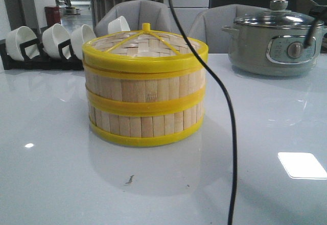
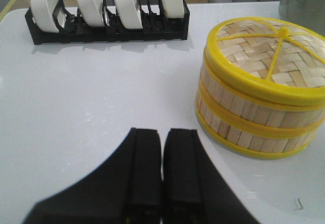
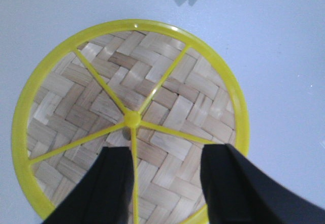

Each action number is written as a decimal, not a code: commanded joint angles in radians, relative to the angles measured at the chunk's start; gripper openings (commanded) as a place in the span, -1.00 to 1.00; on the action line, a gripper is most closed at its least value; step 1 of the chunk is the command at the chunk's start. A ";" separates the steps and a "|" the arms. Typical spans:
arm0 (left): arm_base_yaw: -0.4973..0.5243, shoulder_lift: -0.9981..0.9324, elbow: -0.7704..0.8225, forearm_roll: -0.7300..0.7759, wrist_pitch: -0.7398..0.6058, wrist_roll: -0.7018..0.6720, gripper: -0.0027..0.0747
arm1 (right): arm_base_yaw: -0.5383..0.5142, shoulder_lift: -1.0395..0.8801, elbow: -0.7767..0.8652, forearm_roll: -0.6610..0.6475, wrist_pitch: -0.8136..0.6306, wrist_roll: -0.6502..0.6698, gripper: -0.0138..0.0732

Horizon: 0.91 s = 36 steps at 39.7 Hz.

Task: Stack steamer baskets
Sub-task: 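Open the right gripper and raise it off the lid hub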

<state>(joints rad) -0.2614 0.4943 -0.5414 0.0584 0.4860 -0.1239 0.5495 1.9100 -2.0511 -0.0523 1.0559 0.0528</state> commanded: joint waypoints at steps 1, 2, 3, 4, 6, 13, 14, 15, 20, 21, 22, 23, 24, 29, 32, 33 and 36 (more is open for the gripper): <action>-0.006 0.001 -0.031 -0.004 -0.091 -0.008 -0.70 | -0.006 -0.157 0.095 -0.023 -0.128 -0.010 0.29; -0.006 0.001 -0.031 -0.004 -0.091 -0.008 -0.70 | -0.006 -0.180 0.139 -0.023 -0.152 -0.009 0.29; -0.006 0.001 -0.031 -0.004 -0.091 -0.008 -0.70 | -0.006 -0.218 0.186 -0.023 -0.170 -0.009 0.29; -0.006 0.001 -0.031 -0.004 -0.091 -0.008 -0.70 | -0.006 -0.234 0.221 -0.023 -0.194 -0.009 0.29; -0.006 0.001 -0.031 -0.004 -0.091 -0.008 -0.70 | -0.006 -0.300 0.307 -0.023 -0.233 -0.009 0.29; -0.006 0.001 -0.031 -0.004 -0.091 -0.008 -0.70 | -0.006 -0.539 0.638 -0.023 -0.358 -0.009 0.29; -0.006 0.001 -0.031 -0.004 -0.091 -0.008 -0.70 | -0.006 -0.569 0.676 -0.023 -0.371 -0.009 0.29; -0.006 0.001 -0.031 -0.004 -0.091 -0.008 -0.70 | -0.006 -0.608 0.725 -0.023 -0.389 -0.009 0.29; -0.006 0.001 -0.031 -0.004 -0.091 -0.008 -0.70 | -0.018 -0.780 0.935 -0.020 -0.475 -0.009 0.29; -0.006 0.001 -0.031 -0.004 -0.091 -0.008 -0.70 | -0.026 -0.820 0.966 -0.018 -0.485 -0.009 0.29; -0.006 0.001 -0.031 -0.004 -0.091 -0.008 -0.70 | -0.038 -0.860 1.007 -0.011 -0.497 -0.009 0.29; -0.006 0.001 -0.031 -0.004 -0.091 -0.008 -0.70 | -0.053 -0.899 1.036 -0.005 -0.502 -0.009 0.29; -0.006 0.001 -0.031 -0.004 -0.091 -0.008 -0.70 | -0.071 -0.927 1.073 -0.001 -0.506 -0.009 0.29; -0.006 0.001 -0.031 -0.004 -0.091 -0.008 -0.70 | -0.165 -1.085 1.212 0.011 -0.509 -0.009 0.29; -0.006 0.001 -0.031 -0.004 -0.091 -0.008 -0.70 | -0.223 -1.181 1.286 0.011 -0.509 -0.009 0.29; -0.006 0.001 -0.031 -0.004 -0.091 -0.008 -0.70 | -0.240 -1.202 1.310 0.011 -0.509 -0.009 0.29; -0.006 0.001 -0.031 -0.004 -0.091 -0.008 -0.70 | -0.270 -1.268 1.367 0.011 -0.512 -0.009 0.29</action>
<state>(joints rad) -0.2614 0.4943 -0.5414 0.0584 0.4860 -0.1256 0.3139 0.7084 -0.7032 -0.0427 0.6246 0.0528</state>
